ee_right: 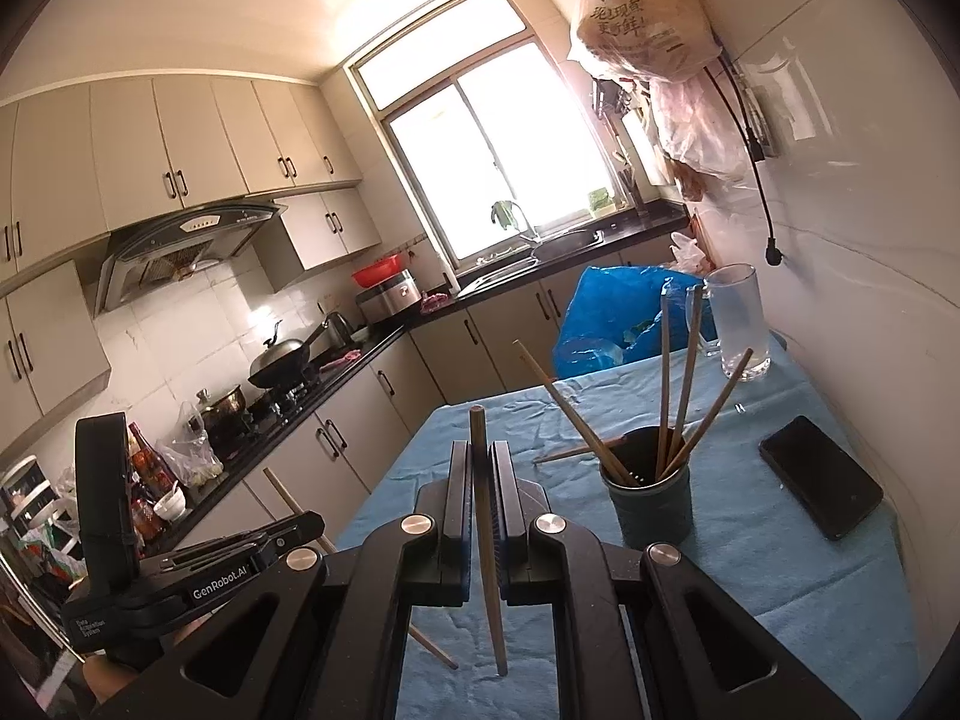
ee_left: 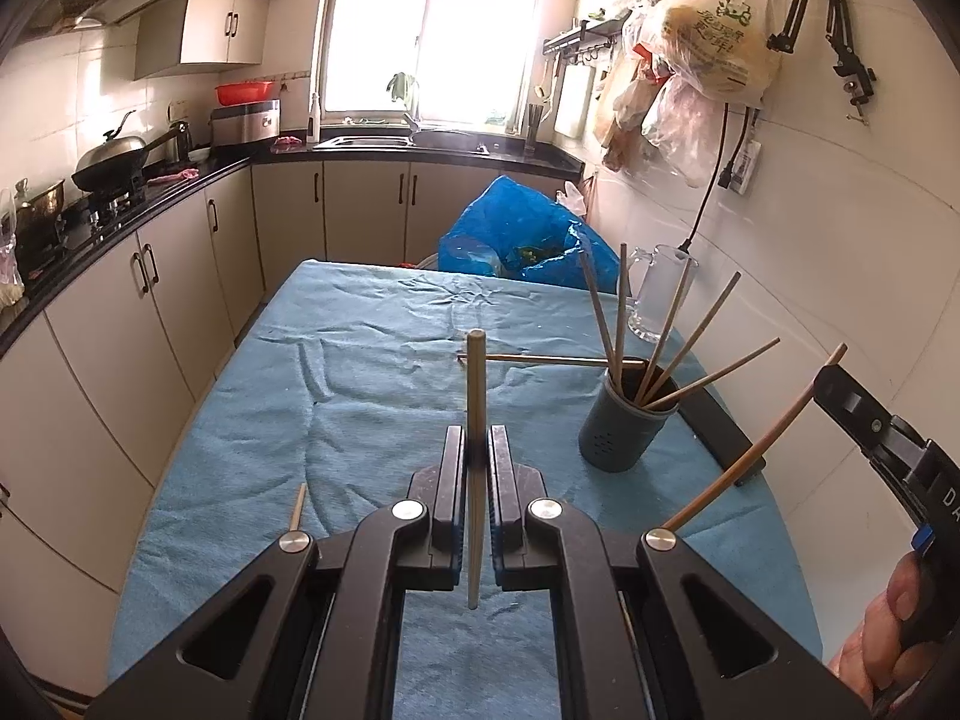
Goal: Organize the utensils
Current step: 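Lift both chopsticks upright and carry them above the black cup, then open the right gripper into the cup while the left gripper releases its chopstick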
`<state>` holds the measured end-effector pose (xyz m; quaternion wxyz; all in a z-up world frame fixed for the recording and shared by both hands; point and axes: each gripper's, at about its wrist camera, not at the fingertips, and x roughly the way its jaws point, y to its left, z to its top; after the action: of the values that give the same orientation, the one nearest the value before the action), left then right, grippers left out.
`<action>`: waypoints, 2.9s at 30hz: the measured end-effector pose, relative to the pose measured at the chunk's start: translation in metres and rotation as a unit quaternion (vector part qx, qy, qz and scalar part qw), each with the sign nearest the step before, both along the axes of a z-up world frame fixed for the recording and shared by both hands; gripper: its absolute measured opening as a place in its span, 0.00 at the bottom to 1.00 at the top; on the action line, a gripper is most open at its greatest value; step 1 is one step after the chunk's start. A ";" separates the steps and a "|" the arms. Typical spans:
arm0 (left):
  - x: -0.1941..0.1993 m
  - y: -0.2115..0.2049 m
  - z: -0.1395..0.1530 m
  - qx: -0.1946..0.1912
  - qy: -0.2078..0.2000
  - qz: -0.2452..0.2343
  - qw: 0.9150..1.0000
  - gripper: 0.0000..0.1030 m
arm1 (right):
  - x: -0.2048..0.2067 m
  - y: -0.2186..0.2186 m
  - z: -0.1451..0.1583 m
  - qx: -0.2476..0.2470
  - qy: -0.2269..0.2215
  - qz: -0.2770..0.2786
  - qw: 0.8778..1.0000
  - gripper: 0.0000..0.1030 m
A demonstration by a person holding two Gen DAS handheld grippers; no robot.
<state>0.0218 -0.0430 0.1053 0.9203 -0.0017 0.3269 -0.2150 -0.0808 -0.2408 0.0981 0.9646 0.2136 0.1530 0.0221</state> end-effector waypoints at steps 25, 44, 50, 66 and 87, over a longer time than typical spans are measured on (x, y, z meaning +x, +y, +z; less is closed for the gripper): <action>0.017 -0.081 0.058 -0.022 -0.009 -0.082 0.996 0.06 | -0.002 -0.059 0.051 -0.020 -0.027 -0.059 0.998 0.06; 0.094 -0.169 0.090 -0.039 -0.020 -0.094 0.995 0.06 | 0.094 -0.099 0.082 -0.073 0.002 -0.123 0.990 0.06; 0.117 -0.180 0.062 -0.029 0.011 -0.093 0.995 0.06 | 0.114 -0.107 0.065 -0.071 0.027 -0.119 0.990 0.06; 0.118 -0.173 0.054 -0.030 0.027 -0.092 0.995 0.24 | 0.115 -0.113 0.057 -0.050 0.047 -0.108 0.992 0.09; 0.109 -0.060 0.014 -0.046 0.063 -0.031 0.996 0.33 | 0.062 -0.056 -0.007 -0.037 0.116 -0.002 0.993 0.22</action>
<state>0.1313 -0.1030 0.1188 0.8896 -0.0480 0.3743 -0.2574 -0.0186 -0.2967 0.0913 0.9477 0.1794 0.2638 -0.0101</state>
